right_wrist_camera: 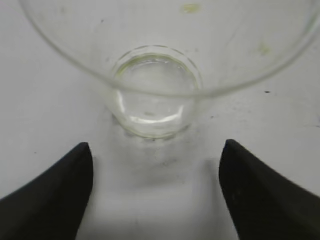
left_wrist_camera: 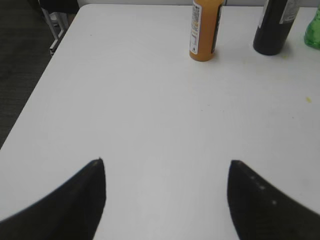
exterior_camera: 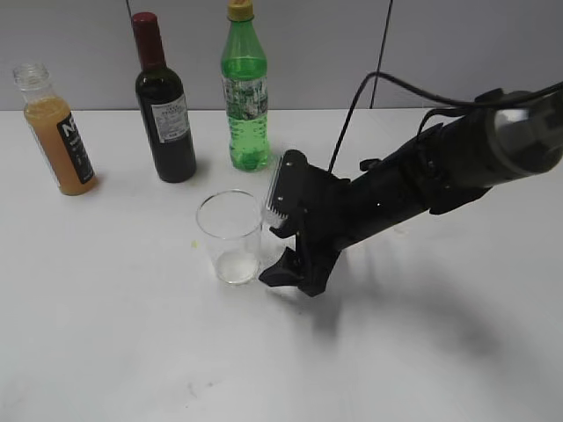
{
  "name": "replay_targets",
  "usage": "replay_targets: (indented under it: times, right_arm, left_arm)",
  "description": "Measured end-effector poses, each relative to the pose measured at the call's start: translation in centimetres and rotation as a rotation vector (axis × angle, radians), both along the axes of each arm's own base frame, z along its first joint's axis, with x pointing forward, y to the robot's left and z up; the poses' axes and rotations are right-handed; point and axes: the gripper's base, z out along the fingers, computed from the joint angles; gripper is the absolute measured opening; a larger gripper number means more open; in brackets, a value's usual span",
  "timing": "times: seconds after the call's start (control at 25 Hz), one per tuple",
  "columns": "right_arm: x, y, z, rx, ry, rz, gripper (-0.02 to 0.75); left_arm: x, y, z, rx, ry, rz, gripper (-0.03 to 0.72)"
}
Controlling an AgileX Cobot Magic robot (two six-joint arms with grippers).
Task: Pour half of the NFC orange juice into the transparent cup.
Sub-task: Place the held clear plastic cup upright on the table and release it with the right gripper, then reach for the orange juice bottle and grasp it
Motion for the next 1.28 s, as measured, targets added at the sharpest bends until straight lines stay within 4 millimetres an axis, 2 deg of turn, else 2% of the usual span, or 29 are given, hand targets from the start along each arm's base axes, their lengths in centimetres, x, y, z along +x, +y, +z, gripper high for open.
replay_targets:
  times: [0.2,0.4,0.52,0.72,0.84,0.96,1.08,1.28]
  right_arm:
    - [0.8,-1.4,3.3,0.026,-0.053,-0.082,0.595]
    - [1.8,-4.3,7.2,0.034,-0.167,-0.209,0.594]
    - [2.7,-6.2,9.9,0.014,-0.291,-0.316,0.594]
    - [4.4,-9.9,13.9,-0.144,-0.595,-0.641,0.594]
    - [4.9,-12.6,15.5,-0.251,-0.711,-0.936,0.594]
    - [5.2,-15.2,16.6,-0.303,-0.640,-1.235,0.592]
    - [5.7,-17.7,17.4,-0.273,-0.380,-1.423,0.587]
    - [6.2,-21.3,19.8,-0.152,0.018,-1.491,0.576]
  left_arm:
    - [0.0,0.0,0.0,0.000,0.000,0.000,0.584]
    - [0.0,0.0,0.0,0.000,0.000,0.000,0.584]
    - [0.0,0.0,0.0,0.000,0.000,0.000,0.584]
    - [0.0,0.0,0.0,0.000,0.000,0.000,0.584]
    - [0.0,0.0,0.0,0.000,0.000,0.000,0.584]
    - [0.0,0.0,0.0,0.000,0.000,0.000,0.584]
    - [0.0,0.0,0.0,0.000,0.000,0.000,0.584]
    - [0.0,0.0,0.0,0.000,0.000,0.000,0.584]
